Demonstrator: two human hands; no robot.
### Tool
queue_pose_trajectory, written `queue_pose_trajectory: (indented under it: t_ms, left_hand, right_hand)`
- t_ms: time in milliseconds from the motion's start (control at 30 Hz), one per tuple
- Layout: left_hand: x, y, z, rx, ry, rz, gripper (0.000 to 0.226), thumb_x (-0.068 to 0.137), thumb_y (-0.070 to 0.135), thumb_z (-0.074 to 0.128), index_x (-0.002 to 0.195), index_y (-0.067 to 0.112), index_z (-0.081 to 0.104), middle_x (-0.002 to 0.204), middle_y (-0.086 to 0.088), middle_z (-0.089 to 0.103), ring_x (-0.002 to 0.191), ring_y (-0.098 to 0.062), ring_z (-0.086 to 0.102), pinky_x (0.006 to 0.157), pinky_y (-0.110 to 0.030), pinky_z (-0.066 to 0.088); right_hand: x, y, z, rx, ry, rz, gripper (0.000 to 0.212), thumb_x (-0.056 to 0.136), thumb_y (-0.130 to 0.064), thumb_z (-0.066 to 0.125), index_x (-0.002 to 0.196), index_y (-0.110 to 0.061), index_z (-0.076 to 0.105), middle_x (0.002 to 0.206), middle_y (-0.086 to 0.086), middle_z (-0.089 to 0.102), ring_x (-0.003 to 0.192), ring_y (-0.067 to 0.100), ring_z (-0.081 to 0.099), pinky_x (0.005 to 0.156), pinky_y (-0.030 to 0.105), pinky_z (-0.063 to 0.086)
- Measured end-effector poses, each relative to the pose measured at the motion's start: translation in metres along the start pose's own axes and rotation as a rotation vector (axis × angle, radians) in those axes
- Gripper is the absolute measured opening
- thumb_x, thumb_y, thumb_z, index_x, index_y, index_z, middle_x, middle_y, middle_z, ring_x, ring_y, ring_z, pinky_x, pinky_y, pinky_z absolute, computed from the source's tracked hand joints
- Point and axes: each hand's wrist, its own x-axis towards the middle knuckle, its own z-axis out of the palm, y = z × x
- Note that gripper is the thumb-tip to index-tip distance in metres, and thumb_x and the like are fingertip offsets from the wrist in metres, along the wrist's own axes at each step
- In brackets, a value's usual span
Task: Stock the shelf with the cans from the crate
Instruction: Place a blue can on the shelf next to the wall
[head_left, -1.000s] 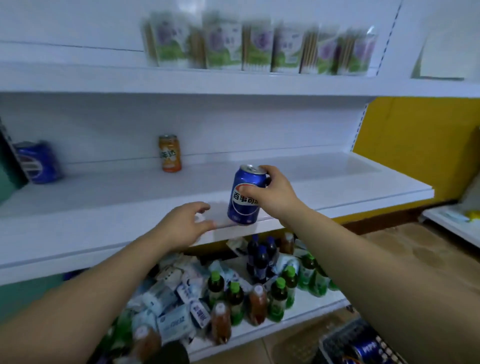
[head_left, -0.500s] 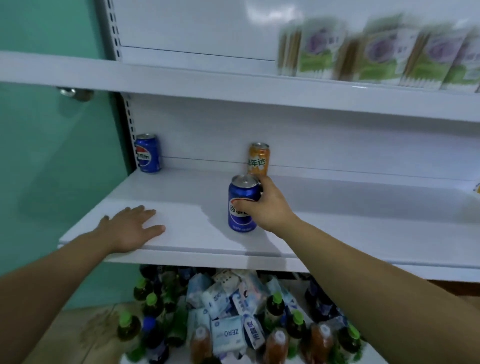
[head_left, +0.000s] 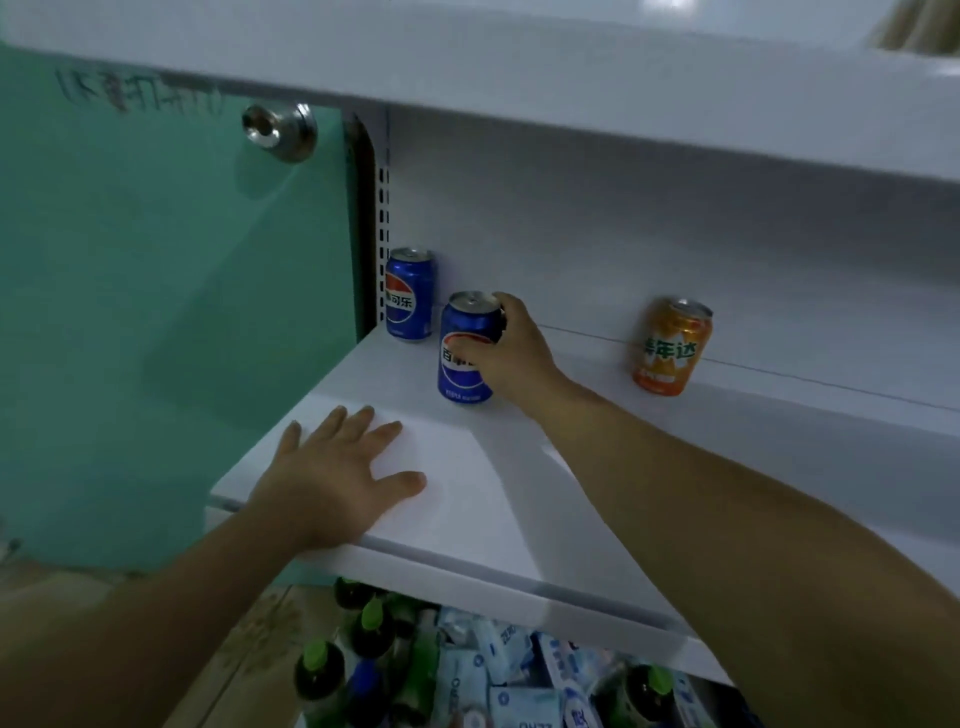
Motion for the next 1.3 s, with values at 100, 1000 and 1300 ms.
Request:
queue_pose_trajectory:
  t_ms: [100,1000,1300]
  left_hand:
    - [0.000,-0.003,0.002,-0.003,0.014,0.019,0.081,0.083,0.079,0.020,0.152,0.040,0.004,0.161,0.009,-0.007,0.148,-0.013,-0.007,0.119,-0.048,-0.004]
    - [0.000,-0.005,0.002,-0.018,0.026,0.011,0.078,0.085,0.077,0.022,0.151,0.041,0.002,0.161,0.010,-0.008,0.148,-0.012,-0.009,0.119,-0.047,-0.004]
    - [0.001,0.004,-0.015,-0.087,-0.085,-0.037,0.080,0.084,0.073,0.039,0.151,0.036,0.016,0.162,0.004,0.002,0.149,-0.019,0.000,0.118,-0.052,-0.001]
  right_hand:
    - [0.024,0.003,0.006,0.010,0.027,-0.006,0.065,0.082,-0.018,0.074,0.136,-0.020,0.039,0.133,0.000,0.051,0.121,0.020,0.052,0.089,0.030,0.044]
    - [0.088,0.040,0.047,-0.246,0.205,0.005,0.084,0.081,-0.033,0.074,0.146,-0.013,0.025,0.138,0.013,0.044,0.121,0.029,0.053,0.088,0.033,0.045]
    - [-0.044,0.013,-0.087,-0.713,0.009,0.205,0.079,0.088,-0.055,0.057,0.151,-0.017,0.026,0.152,0.011,0.036,0.133,0.031,0.042,0.102,0.034,0.038]
